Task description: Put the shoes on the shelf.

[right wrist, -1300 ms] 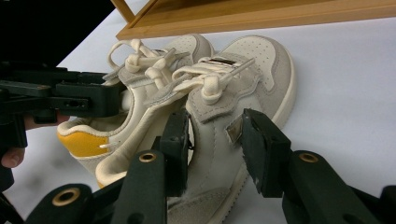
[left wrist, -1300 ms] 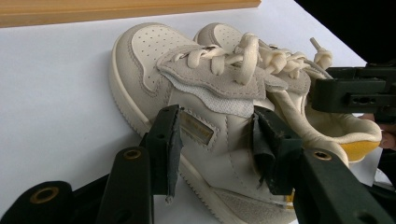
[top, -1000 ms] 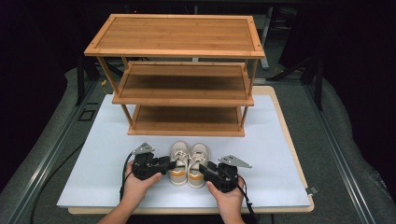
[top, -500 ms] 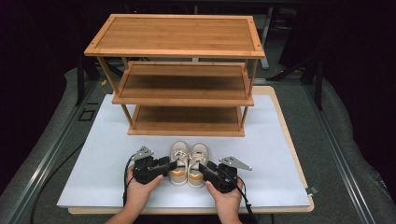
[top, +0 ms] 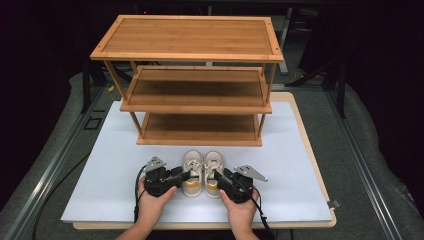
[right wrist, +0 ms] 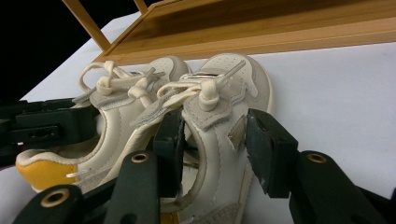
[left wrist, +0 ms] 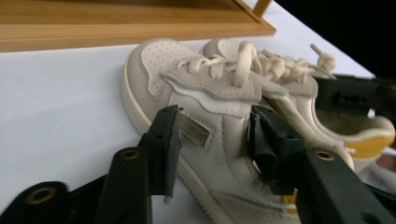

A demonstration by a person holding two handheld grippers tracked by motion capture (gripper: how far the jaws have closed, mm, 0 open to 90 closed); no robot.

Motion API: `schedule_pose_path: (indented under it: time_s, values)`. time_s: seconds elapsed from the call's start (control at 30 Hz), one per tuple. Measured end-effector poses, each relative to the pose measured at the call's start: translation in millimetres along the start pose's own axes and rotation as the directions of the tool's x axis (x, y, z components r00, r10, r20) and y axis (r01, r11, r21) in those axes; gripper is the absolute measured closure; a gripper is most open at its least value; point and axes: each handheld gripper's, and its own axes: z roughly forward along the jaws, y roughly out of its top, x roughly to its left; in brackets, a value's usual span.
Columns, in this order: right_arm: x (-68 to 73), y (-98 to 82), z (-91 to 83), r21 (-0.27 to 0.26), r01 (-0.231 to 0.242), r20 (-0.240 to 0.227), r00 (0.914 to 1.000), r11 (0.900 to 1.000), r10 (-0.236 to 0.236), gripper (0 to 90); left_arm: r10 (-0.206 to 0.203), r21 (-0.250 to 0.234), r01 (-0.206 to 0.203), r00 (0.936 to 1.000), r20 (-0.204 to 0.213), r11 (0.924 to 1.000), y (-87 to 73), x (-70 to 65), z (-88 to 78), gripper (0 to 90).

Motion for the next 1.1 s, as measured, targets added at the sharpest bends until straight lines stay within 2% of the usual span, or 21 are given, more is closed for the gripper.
schedule_pose_path:
  time_s: [0.03, 0.1, 0.13, 0.17, 0.33, 0.37, 0.4, 0.6, 0.7, 0.8, 0.87, 0.9, 0.97, 1.0, 1.03, 1.1]
  values:
    - [0.3, 0.0, -1.1, 0.012, -0.011, 0.001, 0.9999, 1.000, 0.011, 57.4, 0.003, -0.005, -0.003, 1.0000, -0.005, 1.0000, -0.6, -1.2, 0.7, 49.2]
    - [2.0, -2.2, -0.5, -0.010, -0.036, -0.004, 0.9994, 0.999, 0.036, 57.2, -0.001, -0.014, 0.001, 1.0000, -0.008, 0.9999, -1.7, -2.7, 1.5, 48.1]
    - [3.0, -3.0, -1.7, 0.001, -0.034, -0.014, 0.9993, 0.999, 0.034, 57.1, -0.001, -0.017, 0.001, 0.9999, -0.011, 0.9999, -2.1, -2.7, 1.9, 47.4]
    - [5.1, -4.0, -1.6, -0.005, -0.034, 0.009, 0.9994, 0.999, 0.034, 57.1, -0.007, -0.023, 0.007, 0.9999, -0.010, 0.9997, -2.5, -2.8, 2.2, 46.9]
    - [3.1, -3.8, -1.5, -0.010, -0.050, -0.004, 0.9988, 0.999, 0.050, 56.8, -0.029, -0.043, 0.029, 0.9996, -0.005, 0.9987, -4.5, -2.2, 4.4, 45.1]
    - [2.0, -3.3, -2.2, -0.001, -0.056, -0.019, 0.9982, 0.998, 0.056, 56.6, -0.033, -0.048, 0.032, 0.9994, -0.009, 0.9983, -4.9, -2.6, 4.6, 45.0]
    - [1.6, -3.4, -1.2, -0.014, -0.062, -0.023, 0.9978, 0.998, 0.062, 56.3, -0.033, -0.055, 0.032, 0.9993, -0.016, 0.9980, -5.6, -3.1, 5.2, 45.0]
    - [0.2, -2.7, -1.1, -0.016, -0.054, -0.013, 0.9984, 0.998, 0.054, 51.6, -0.043, -0.085, 0.039, 0.9983, -0.039, 0.9956, -7.2, -5.5, 5.1, 44.7]
    - [-0.9, -2.8, 0.0, -0.031, -0.074, -0.033, 0.9968, 0.997, 0.073, 49.9, -0.061, -0.107, 0.056, 0.9972, -0.045, 0.9928, -8.3, -8.5, 5.7, 43.4]
    - [-1.6, -4.6, 0.4, 0.001, -0.081, -0.038, 0.9960, 0.997, 0.081, 51.7, -0.082, -0.111, 0.075, 0.9948, -0.061, 0.9910, -10.4, -11.2, 6.6, 42.8]
    - [-0.1, -5.5, 0.2, -0.006, -0.094, -0.026, 0.9952, 0.996, 0.094, 53.0, -0.109, -0.111, 0.102, 0.9925, -0.056, 0.9886, -11.6, -10.3, 6.9, 42.8]
    - [0.1, -5.9, 0.2, -0.014, -0.103, -0.037, 0.9940, 0.995, 0.103, 53.2, -0.128, -0.105, 0.122, 0.9903, -0.053, 0.9869, -12.5, -8.9, 7.3, 42.8]
    - [-0.3, -6.3, -1.7, 0.004, -0.101, -0.041, 0.9940, 0.995, 0.101, 53.4, -0.156, -0.111, 0.150, 0.9869, -0.043, 0.9824, -14.6, -7.2, 7.8, 43.2]
    - [0.3, -7.3, 0.2, -0.023, -0.108, -0.042, 0.9934, 0.994, 0.107, 53.4, -0.165, -0.118, 0.160, 0.9855, -0.037, 0.9800, -15.8, -6.8, 8.0, 43.1]
    - [0.7, -7.3, -0.8, -0.013, -0.114, -0.031, 0.9930, 0.993, 0.114, 53.3, -0.167, -0.123, 0.161, 0.9853, -0.038, 0.9793, -16.4, -6.7, 7.8, 43.1]
    - [0.9, -8.2, -0.2, -0.027, -0.134, -0.043, 0.9903, 0.991, 0.132, 53.3, -0.164, -0.121, 0.159, 0.9857, -0.035, 0.9798, -16.0, -5.8, 7.8, 43.1]
